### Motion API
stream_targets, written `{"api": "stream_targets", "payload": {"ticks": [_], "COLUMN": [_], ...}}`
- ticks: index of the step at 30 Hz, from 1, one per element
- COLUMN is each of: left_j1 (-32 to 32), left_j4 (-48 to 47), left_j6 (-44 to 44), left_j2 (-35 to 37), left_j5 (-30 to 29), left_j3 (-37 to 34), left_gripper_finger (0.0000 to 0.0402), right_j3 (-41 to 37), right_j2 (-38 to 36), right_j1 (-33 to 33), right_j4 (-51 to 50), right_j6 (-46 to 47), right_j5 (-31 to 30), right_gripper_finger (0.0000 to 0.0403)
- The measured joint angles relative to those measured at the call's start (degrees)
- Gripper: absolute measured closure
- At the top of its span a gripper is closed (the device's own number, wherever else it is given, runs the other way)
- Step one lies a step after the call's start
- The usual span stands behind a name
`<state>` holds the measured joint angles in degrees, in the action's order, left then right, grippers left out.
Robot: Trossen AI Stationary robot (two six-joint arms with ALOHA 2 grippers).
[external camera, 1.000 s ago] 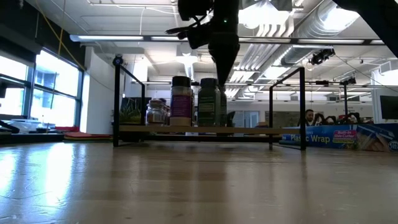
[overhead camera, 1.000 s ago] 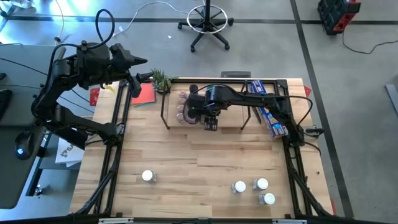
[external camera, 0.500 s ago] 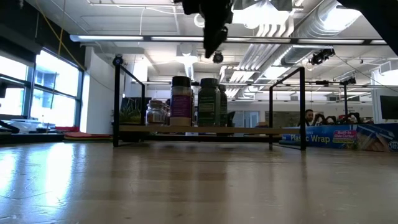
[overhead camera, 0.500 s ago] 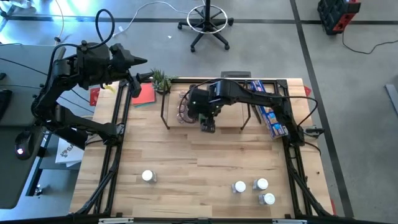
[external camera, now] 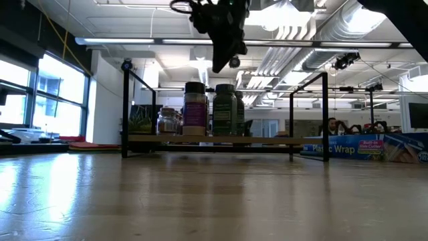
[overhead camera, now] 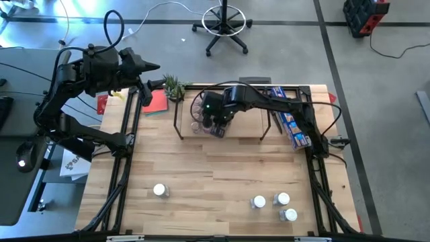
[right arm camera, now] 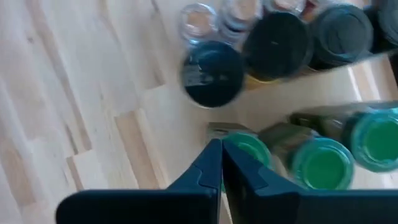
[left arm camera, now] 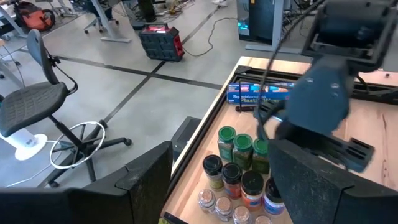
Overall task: Shelf spices
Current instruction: Put the green seasoning bottle aligned with the other green seasoning bottles on the shelf
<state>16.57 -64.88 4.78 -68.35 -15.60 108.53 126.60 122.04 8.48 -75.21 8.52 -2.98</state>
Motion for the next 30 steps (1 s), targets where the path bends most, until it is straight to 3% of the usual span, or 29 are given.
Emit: {"api": "stream_targets", "payload": {"ticks": [15, 21, 30], "left_j1": [0.0, 0.0, 0.0], "left_j4": [0.0, 0.4, 0.5], "left_j6": [0.0, 0.3, 0.4], "left_j2": [0.0, 0.0, 0.0], "left_j5": [0.0, 0.0, 0.0], "left_j3": [0.0, 0.0, 0.0], "left_gripper_finger": [0.0143, 0.0143, 0.0143], "right_j3": [-0.1, -5.3, -5.7], "right_j2": [0.0, -0.4, -0.8], "right_j1": [2.5, 2.4, 2.8], "right_j4": [-1.8, 0.5, 0.4], "right_j6": [-4.4, -6.6, -6.7], "right_j5": [3.8, 5.0, 4.9], "right_gripper_finger": [0.0402, 0.0403, 0.0403]}}
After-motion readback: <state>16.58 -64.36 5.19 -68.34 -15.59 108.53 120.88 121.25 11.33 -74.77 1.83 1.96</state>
